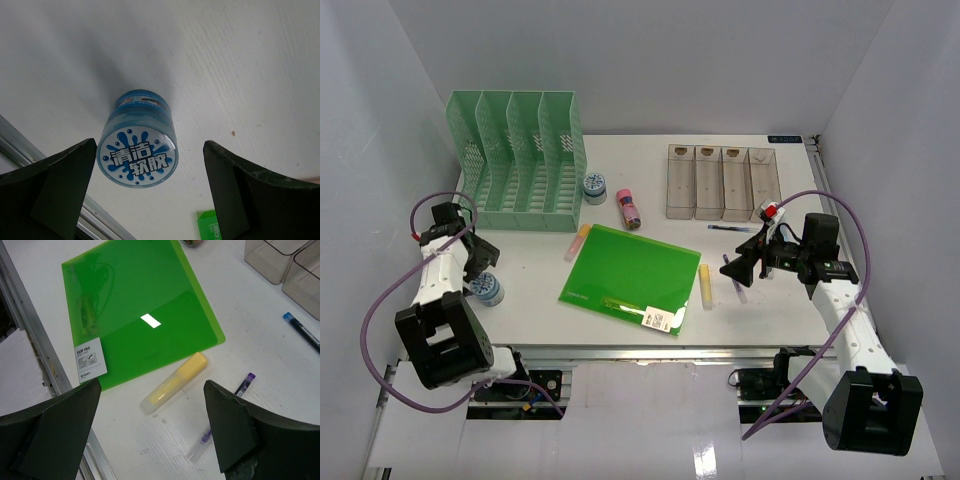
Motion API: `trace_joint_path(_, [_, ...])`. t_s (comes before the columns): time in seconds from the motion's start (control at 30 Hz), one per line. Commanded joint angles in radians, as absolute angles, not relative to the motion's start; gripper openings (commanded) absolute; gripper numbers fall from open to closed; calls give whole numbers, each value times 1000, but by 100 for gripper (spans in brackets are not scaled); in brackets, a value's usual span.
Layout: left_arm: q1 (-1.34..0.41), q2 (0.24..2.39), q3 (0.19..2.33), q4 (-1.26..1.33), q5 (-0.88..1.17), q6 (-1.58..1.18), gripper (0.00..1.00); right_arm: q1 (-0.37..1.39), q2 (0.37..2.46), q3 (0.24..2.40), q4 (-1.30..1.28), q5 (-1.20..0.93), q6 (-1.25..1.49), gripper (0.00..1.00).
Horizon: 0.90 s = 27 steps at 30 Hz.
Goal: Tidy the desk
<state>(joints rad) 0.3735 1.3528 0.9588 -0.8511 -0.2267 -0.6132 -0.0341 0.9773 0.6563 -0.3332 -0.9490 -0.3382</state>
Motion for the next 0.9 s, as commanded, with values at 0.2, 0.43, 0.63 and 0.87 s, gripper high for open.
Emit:
trace_joint_path(0.2, [388, 1374, 902, -806, -181, -622, 94, -32, 992, 653, -308, -956, -362, 90])
trace_joint_path(0.43, [390, 1428, 854, -788, -136, -628, 82, -32, 972, 652, -309, -964, -362, 90])
trace_joint_path(0.63, [388, 1407, 861, -778, -101, -598, 59, -32, 946, 652, -319, -979, -373, 90])
trace_joint_path(0.87, [388, 1352, 871, -762, 8, -519, 21, -30, 938, 652, -334, -1014, -389, 90])
